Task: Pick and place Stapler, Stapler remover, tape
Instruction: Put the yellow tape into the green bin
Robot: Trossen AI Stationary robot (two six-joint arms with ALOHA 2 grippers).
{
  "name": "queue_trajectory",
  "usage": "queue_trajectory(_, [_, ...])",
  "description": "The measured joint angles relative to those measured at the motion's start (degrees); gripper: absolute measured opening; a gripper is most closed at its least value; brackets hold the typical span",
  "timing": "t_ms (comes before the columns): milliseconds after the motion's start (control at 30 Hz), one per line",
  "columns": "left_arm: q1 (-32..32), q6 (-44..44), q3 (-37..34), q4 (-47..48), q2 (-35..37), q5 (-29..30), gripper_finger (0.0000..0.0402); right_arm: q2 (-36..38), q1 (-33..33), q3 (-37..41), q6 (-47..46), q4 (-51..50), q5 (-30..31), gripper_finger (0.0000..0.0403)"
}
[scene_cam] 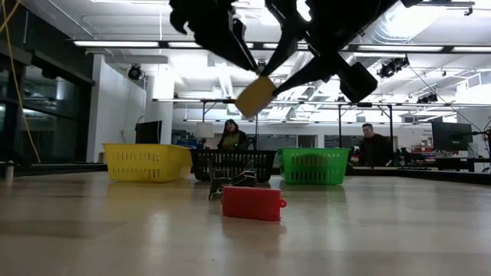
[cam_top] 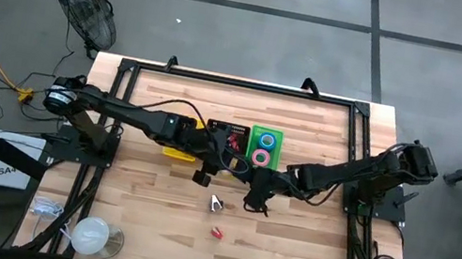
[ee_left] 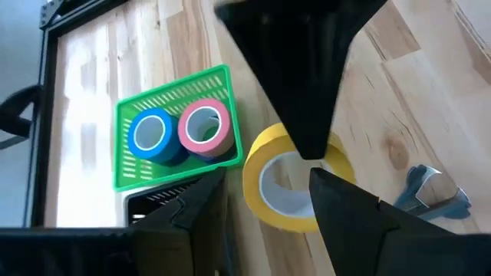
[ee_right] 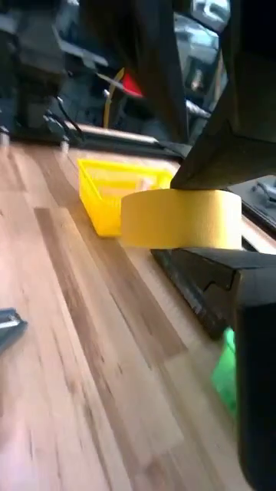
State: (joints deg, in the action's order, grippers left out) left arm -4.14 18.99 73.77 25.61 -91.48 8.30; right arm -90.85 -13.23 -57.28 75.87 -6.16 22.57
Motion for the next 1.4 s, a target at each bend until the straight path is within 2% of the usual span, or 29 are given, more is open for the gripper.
queue_trajectory(100, [0.0,0.27,3.16,4.78,0.0,1.13,0.0181,0.0,-0.02,-0.02,-2.37,-2.52,3.18,0.0105])
queue_trajectory(233, [-0.46,-0.09,5.94,13.29,0.02,9.64,0.0181,0.05,0.07,-0.02,-7.77,-6.14,13.28,0.0105])
queue_trajectory(300, [-0.75,-0.15,6.03,15.11,0.02,13.62,0.0181,0.32,0.82,-0.02,-10.68,-9.82,15.21,0.0105])
queue_trajectory(367, [-0.87,0.06,6.07,16.19,0.02,16.4,0.0181,0.56,1.79,-0.02,-13.44,-14.02,14.73,0.0105])
queue_trajectory(467, [-1.14,-0.15,6.07,17.47,0.02,17.42,0.0182,0.66,3.55,-0.02,-15.83,-20.79,13.55,0.0105])
queue_trajectory(600, [-1.16,-0.69,6.09,18.12,0.02,18.2,0.0182,0.67,5.85,-0.02,-15.58,-27.17,15.05,0.0105])
queue_trajectory(767, [-1.16,-0.8,6.09,18.63,0.02,19.66,0.0182,0.68,9.15,-0.03,-13.33,-32.03,14.17,0.0105])
queue_trajectory(1067, [-1.16,-0.82,6.09,20.03,0.02,19.93,0.0182,0.81,12.48,-0.2,-5.38,-35.05,11.11,0.0105])
queue_trajectory(1233, [-1.16,-0.84,6.09,20.78,0.02,19.97,0.0182,0.66,12.03,-0.08,-0.46,-35.0,15.87,0.0105])
queue_trajectory(1400, [-1.16,-0.84,6.09,20.9,0.02,20.7,0.0182,0.66,10.39,-0.07,0.09,-35.24,16.67,0.0105])
